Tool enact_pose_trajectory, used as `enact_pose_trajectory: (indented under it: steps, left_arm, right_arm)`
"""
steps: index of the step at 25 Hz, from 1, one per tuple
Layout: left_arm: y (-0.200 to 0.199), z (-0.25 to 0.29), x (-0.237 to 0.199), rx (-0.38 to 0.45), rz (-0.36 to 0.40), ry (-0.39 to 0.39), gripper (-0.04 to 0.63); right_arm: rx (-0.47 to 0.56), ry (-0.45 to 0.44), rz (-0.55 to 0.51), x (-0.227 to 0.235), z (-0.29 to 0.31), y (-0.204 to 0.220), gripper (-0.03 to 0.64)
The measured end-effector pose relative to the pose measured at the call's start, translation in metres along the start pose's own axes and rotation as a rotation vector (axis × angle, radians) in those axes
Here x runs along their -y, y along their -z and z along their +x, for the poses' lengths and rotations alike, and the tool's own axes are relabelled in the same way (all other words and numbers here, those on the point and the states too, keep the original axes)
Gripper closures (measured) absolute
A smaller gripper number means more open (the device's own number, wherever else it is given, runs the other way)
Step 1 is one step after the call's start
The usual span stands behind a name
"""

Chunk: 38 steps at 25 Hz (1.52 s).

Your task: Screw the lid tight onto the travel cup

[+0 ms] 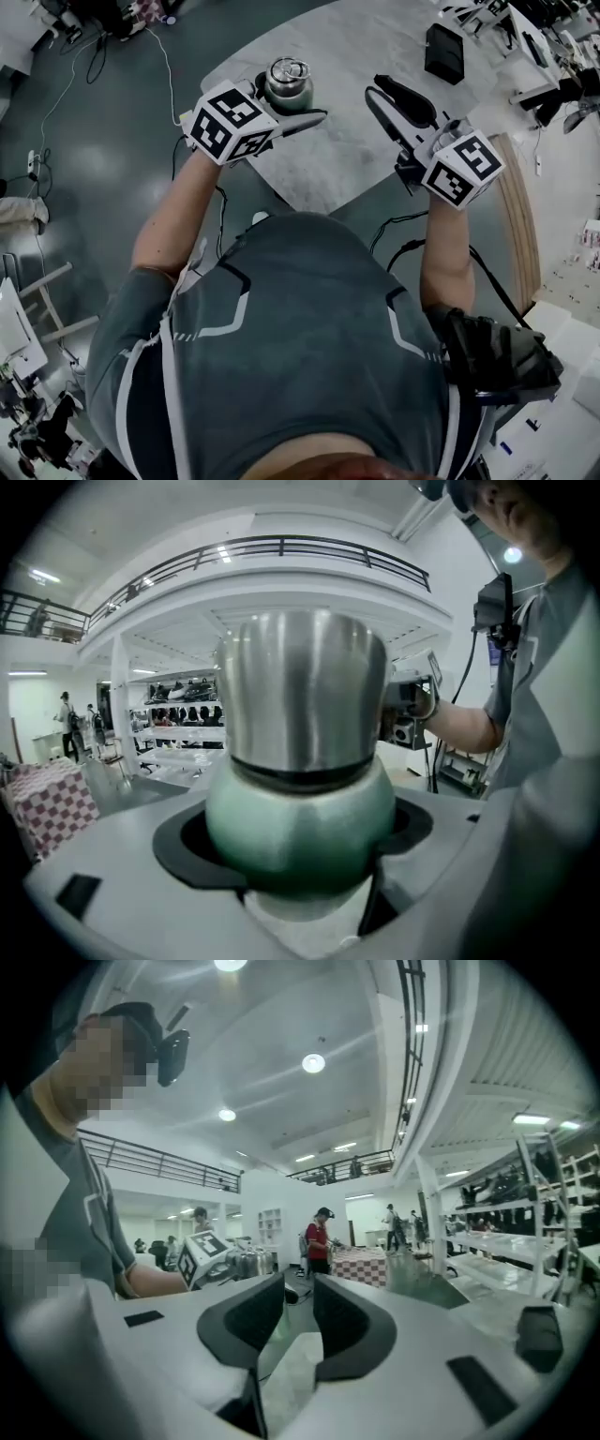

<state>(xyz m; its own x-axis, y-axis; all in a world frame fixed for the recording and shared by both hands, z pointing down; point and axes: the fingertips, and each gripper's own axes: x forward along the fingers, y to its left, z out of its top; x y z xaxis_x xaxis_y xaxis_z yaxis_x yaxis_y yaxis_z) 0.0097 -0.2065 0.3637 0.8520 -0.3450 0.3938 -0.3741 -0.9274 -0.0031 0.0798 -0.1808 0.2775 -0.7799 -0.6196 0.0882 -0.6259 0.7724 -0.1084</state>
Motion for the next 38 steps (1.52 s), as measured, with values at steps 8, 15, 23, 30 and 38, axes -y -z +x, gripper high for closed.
enact_pose_trajectory:
  steps: [8, 15, 23, 30, 38]
  left_arm:
    - [0.024, 0.025, -0.024, -0.013, -0.01, -0.028, 0.196]
    - [0.064, 0.081, -0.053, -0.037, -0.054, -0.098, 0.196]
    - [0.117, 0.135, -0.078, -0.054, -0.043, -0.109, 0.196]
    - [0.188, 0.176, -0.09, -0.149, -0.001, -0.132, 0.196]
    - [0.259, 0.216, -0.093, -0.211, -0.073, -0.165, 0.196]
  right_arm:
    - [-0.063, 0.207, -0.044, 0.04, -0.016, 0.026, 0.56]
    - [-0.082, 0.294, -0.021, 0.079, -0.03, 0.058, 0.574]
    - [-0.095, 0.386, 0.047, 0.115, -0.037, 0.101, 0.58]
    - [-0.144, 0.413, 0.071, 0.134, -0.036, 0.142, 0.58]
    - [-0.195, 0.408, 0.133, 0.138, -0.033, 0.201, 0.58]
